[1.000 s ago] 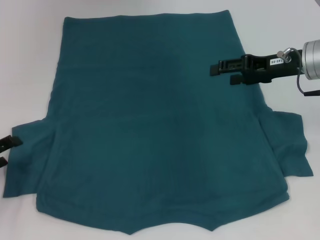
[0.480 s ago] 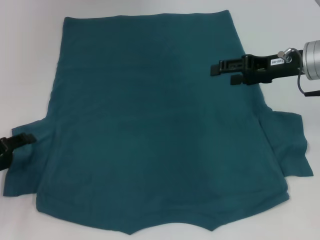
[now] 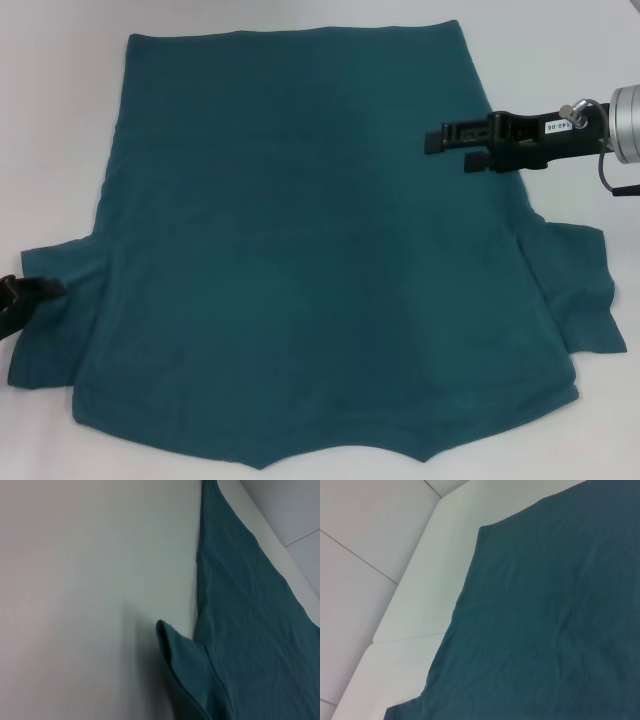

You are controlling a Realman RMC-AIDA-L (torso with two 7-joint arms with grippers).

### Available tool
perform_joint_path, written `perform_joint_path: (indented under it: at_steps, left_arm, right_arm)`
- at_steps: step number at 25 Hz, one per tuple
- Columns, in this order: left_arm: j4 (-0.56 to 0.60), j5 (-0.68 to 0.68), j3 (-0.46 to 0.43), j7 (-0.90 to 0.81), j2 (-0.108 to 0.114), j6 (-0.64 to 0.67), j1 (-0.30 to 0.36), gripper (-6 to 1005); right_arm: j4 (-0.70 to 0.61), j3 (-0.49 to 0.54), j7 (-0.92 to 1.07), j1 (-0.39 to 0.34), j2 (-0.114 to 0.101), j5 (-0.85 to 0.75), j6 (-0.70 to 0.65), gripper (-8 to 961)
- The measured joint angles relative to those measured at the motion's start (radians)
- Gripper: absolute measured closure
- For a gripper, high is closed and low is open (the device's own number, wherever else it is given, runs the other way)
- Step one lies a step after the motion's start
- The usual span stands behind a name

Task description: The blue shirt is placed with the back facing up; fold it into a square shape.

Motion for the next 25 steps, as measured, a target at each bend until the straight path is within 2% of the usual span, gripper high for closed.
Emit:
perform_joint_path:
  at_steps: [3, 9, 14, 19, 25]
  left_arm:
    - [0.001, 0.0, 0.0, 0.0, 0.0, 0.0, 0.0, 663]
    - [0.012, 0.0, 0.004, 0.01, 0.001, -0.002, -0.001, 892]
    - [0.07, 0.0, 0.057, 0.022, 0.002, 0.016, 0.003, 996]
    - [0.138, 0.004, 0.138, 0.026, 0.014, 0.022, -0.001, 996]
    - [0.222, 0.107, 0.184, -0.029, 0.017, 0.024, -0.025, 996]
  right_arm:
    - [0.0, 0.0, 0.0, -0.002, 0.0, 0.0, 0.0, 42]
    - [0.0, 0.0, -0.001, -0.004, 0.0, 0.001, -0.001, 42]
    - [0.0, 0.001, -0.003, -0.005, -0.001, 0.001, 0.003, 42]
    - [0.0, 0.0, -0.009, -0.01, -0.001, 0.002, 0.006, 42]
    - [0.0, 0.001, -0.01, -0.014, -0.001, 0.003, 0.004, 41]
